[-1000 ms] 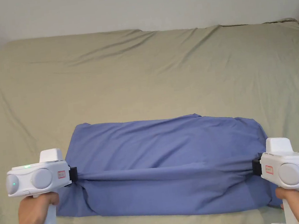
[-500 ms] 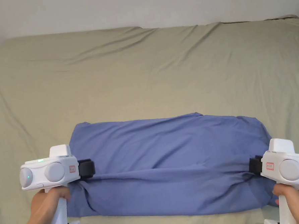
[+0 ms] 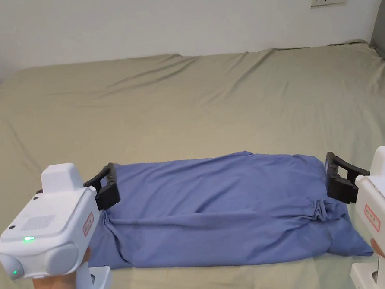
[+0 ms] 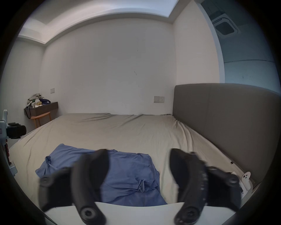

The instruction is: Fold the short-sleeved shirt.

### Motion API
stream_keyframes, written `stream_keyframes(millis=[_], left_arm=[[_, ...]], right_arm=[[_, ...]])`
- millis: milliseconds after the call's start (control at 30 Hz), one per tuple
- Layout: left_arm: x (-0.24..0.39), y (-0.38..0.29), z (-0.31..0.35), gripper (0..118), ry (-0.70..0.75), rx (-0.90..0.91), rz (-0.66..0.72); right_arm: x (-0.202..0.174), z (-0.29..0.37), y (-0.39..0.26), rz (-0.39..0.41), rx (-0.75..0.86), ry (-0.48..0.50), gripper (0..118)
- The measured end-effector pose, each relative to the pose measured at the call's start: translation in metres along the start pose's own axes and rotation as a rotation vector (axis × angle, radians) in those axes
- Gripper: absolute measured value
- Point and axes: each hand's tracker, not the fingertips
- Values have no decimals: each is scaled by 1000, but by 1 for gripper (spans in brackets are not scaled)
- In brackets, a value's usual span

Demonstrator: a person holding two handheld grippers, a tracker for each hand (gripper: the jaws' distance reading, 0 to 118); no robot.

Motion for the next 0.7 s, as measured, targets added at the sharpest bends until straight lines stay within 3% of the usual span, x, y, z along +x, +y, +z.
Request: stream_keyframes(millis=[33,67,100,300,600,700], left_arm=[[2,-3,4,17,13,-19,4],[4,-5,5,0,25,-37,-3],[4,-8,7,0,27,-51,-8],[-13,-16,6,0,-2,-143,43],[-66,-35,-68,0,7,-515,159],[-75,-57,-91,3,26,-621,124]], right_arm=[[-2,6,0,5,4,-5,40],[-3,12,-1,18,6,-10,14],[-3,15,-3,22,8,-11,2],[-2,24,-7,-3,-1,9,2],[3,12,-7,13,-21,12,2],[4,3,-10,19,-38,10,2]])
